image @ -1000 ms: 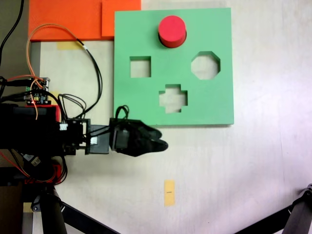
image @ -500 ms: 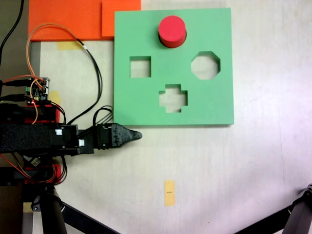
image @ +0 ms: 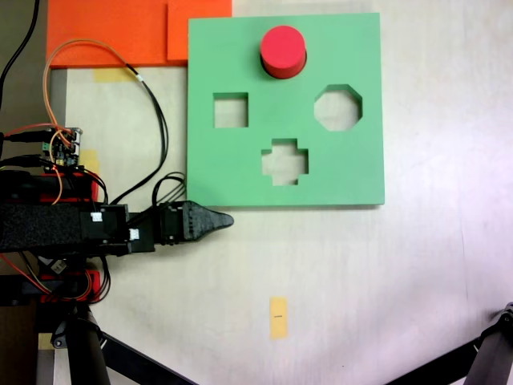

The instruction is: Put the cylinder block into the corresponding hole

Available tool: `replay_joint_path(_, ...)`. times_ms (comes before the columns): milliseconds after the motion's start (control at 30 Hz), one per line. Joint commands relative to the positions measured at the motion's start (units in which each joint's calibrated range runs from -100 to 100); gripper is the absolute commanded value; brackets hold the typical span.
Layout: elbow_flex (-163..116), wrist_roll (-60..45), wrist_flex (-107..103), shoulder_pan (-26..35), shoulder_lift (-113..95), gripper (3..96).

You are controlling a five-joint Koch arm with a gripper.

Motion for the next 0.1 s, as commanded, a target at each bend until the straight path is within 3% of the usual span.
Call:
replay_joint_path(33, -0.8, -0.1, -6.4, 0.2, -0.5, 49.3)
replay_joint_path(100, -0.8, -0.1, -6.4, 0.2, -0.5, 49.3)
